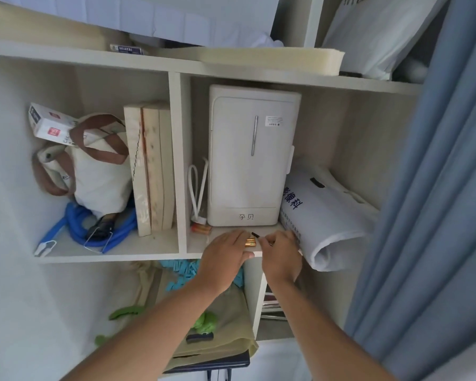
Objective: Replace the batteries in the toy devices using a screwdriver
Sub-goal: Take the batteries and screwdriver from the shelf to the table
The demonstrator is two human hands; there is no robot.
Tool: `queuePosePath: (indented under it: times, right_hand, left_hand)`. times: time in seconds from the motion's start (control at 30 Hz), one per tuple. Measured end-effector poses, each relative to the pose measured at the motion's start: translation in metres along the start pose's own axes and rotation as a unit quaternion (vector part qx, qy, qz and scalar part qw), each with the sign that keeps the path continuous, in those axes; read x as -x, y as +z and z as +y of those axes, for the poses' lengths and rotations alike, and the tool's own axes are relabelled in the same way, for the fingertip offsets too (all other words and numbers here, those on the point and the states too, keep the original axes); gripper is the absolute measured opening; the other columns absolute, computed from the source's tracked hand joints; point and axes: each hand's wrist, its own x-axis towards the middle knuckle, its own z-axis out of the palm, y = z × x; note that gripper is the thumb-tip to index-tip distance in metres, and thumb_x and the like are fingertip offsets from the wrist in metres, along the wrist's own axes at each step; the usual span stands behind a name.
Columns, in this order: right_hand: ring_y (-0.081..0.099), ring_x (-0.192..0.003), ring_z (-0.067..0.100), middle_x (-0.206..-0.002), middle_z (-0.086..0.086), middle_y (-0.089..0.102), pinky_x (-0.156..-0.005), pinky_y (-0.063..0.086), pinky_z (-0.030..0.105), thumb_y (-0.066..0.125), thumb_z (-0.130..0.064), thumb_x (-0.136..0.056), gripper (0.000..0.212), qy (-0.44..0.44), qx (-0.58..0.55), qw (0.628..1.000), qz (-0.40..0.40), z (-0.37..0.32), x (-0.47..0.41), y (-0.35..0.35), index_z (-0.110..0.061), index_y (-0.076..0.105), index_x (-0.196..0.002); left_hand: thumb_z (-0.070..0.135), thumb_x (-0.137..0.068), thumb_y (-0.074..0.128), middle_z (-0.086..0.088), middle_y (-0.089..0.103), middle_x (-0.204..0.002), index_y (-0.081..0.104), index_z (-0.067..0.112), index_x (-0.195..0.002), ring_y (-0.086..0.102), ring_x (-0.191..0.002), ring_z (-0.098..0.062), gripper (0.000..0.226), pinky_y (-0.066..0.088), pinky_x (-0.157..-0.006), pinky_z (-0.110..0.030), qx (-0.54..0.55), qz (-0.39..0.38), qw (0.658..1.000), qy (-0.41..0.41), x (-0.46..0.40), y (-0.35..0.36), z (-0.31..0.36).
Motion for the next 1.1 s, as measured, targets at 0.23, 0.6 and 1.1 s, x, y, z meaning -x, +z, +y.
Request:
queuePosePath:
  times: [0.23, 0.6, 1.1]
  right_hand:
    - [0.058, -0.076, 0.016, -0.109, 0.0, 0.062, -0.064, 0.039, 0.028, 0.063, -0.035, -0.094, 0.02, -0.012, -0.026, 0.998, -0.05, 0.005, -0.003, -0.011, -0.018, 0.072, -0.098]
    - [0.068, -0.073, 0.013, -0.076, -0.005, 0.074, -0.067, 0.053, 0.03, 0.062, -0.033, -0.092, 0.015, -0.191, -0.205, 0.935, -0.218, -0.134, 0.098, 0.01, -0.02, 0.069, -0.088]
    - [0.072, -0.08, 0.023, -0.08, 0.005, 0.078, -0.073, 0.06, 0.034, 0.07, -0.024, -0.08, 0.012, -0.31, -0.221, 0.767, -0.517, -0.397, 0.507, 0.092, -0.018, 0.075, -0.072]
  left_hand:
    - [0.017, -0.091, 0.067, 0.002, 0.075, -0.104, 0.071, 0.018, -0.114, 0.069, -0.093, -0.014, 0.023, 0.056, -0.081, -0.026, 0.114, 0.04, 0.991, -0.059, 0.012, -0.013, 0.005]
    - [0.009, -0.095, 0.061, 0.006, 0.064, -0.07, 0.07, 0.018, -0.097, 0.06, -0.063, -0.01, 0.013, 0.054, -0.051, -0.029, 0.315, 0.125, 0.871, -0.355, 0.113, -0.158, -0.062]
    - [0.004, -0.086, 0.068, -0.001, 0.055, -0.056, 0.067, 0.02, -0.073, 0.048, -0.043, -0.009, 0.02, 0.037, -0.046, -0.022, 0.08, 0.276, 0.743, -0.604, 0.534, -0.513, -0.163]
